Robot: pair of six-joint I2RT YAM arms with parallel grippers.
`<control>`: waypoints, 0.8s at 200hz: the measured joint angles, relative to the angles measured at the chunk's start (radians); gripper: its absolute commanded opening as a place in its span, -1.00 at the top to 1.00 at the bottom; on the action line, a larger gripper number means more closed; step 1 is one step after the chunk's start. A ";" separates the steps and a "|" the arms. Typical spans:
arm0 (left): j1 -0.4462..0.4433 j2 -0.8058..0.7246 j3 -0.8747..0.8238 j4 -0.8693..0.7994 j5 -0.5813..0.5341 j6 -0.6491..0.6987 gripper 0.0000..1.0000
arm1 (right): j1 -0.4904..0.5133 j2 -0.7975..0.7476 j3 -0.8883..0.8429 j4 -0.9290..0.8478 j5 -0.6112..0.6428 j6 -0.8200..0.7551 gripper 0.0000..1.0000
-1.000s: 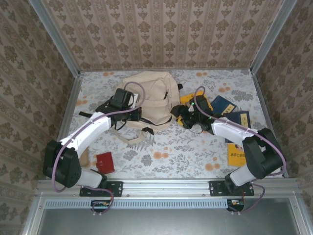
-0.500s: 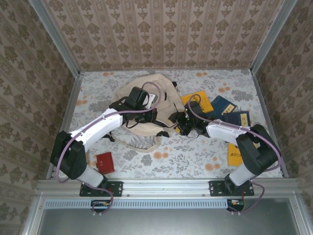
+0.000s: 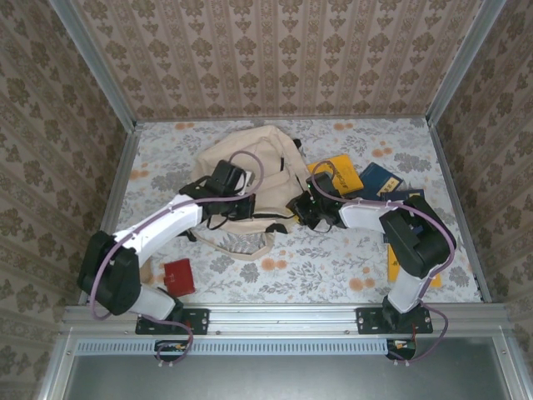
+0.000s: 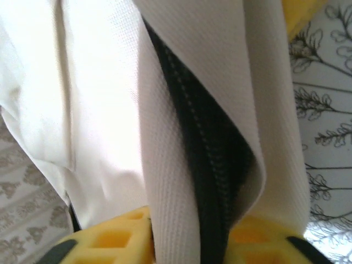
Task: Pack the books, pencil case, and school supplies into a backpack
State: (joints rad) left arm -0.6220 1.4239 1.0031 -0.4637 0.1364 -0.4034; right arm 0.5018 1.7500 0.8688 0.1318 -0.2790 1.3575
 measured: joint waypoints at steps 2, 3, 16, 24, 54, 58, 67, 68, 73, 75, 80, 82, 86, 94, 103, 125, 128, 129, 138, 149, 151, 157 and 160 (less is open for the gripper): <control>0.004 -0.005 -0.006 -0.001 -0.003 -0.002 1.00 | 0.000 0.000 0.000 0.000 0.003 0.000 0.62; 0.008 -0.010 -0.011 -0.003 -0.006 -0.005 1.00 | 0.000 0.000 0.001 0.000 0.004 -0.002 0.63; 0.048 -0.055 -0.058 -0.014 -0.029 -0.024 1.00 | -0.002 0.000 0.004 0.000 0.014 -0.016 0.73; 0.075 -0.083 -0.084 -0.021 -0.041 -0.035 1.00 | -0.002 0.000 0.007 -0.001 0.020 -0.025 0.77; 0.185 -0.160 -0.160 -0.034 -0.074 -0.056 1.00 | -0.009 0.000 0.025 -0.010 0.038 -0.054 0.85; 0.199 -0.166 -0.166 -0.035 -0.075 -0.057 1.00 | -0.011 0.000 0.028 -0.012 0.039 -0.057 0.86; 0.235 -0.174 -0.176 -0.037 -0.072 -0.058 1.00 | -0.013 0.000 0.036 -0.016 0.037 -0.067 0.87; 0.239 -0.174 -0.177 -0.037 -0.071 -0.058 1.00 | -0.013 0.000 0.038 -0.017 0.037 -0.068 0.88; 0.253 -0.175 -0.177 -0.037 -0.070 -0.057 1.00 | -0.013 0.000 0.044 -0.017 0.036 -0.072 0.88; 0.257 -0.175 -0.177 -0.037 -0.069 -0.057 1.00 | -0.013 0.000 0.047 -0.018 0.036 -0.073 0.88; 0.270 -0.175 -0.177 -0.035 -0.066 -0.057 1.00 | -0.012 0.000 0.053 -0.019 0.034 -0.077 0.88; 0.275 -0.175 -0.177 -0.035 -0.064 -0.057 1.00 | -0.012 0.000 0.056 -0.019 0.033 -0.079 0.89; 0.286 -0.175 -0.177 -0.032 -0.061 -0.056 1.00 | -0.012 0.000 0.061 -0.019 0.031 -0.080 0.89; 0.304 -0.175 -0.177 -0.029 -0.054 -0.055 1.00 | -0.012 0.000 0.070 -0.018 0.027 -0.084 0.90; 0.325 -0.173 -0.177 -0.024 -0.042 -0.052 1.00 | -0.011 0.000 0.078 -0.018 0.022 -0.092 0.91; 0.363 -0.142 -0.151 -0.021 -0.009 -0.044 1.00 | -0.009 0.000 0.090 -0.019 0.013 -0.105 0.88; 0.366 -0.137 -0.146 -0.021 -0.005 -0.042 1.00 | -0.009 0.000 0.091 -0.019 0.012 -0.106 0.86; 0.368 -0.135 -0.144 -0.021 -0.003 -0.041 1.00 | -0.009 0.000 0.092 -0.019 0.012 -0.106 0.85; 0.373 -0.120 -0.133 -0.014 0.013 -0.034 1.00 | -0.010 0.001 0.095 -0.021 0.011 -0.117 0.72; 0.375 -0.106 -0.127 -0.002 0.032 -0.020 1.00 | -0.013 0.004 0.104 -0.035 0.010 -0.136 0.42; 0.375 -0.103 -0.127 0.000 0.035 -0.016 1.00 | -0.014 0.004 0.106 -0.039 0.010 -0.140 0.36; 0.367 -0.098 -0.126 0.002 0.038 -0.005 1.00 | -0.019 0.005 0.114 -0.056 0.010 -0.159 0.16; 0.361 -0.095 -0.126 0.002 0.038 0.002 1.00 | -0.023 0.005 0.119 -0.066 0.010 -0.164 0.05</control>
State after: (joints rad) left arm -0.2607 1.3285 0.8776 -0.4618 0.1745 -0.4015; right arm 0.4786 1.7550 0.9878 0.0658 -0.2691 1.1938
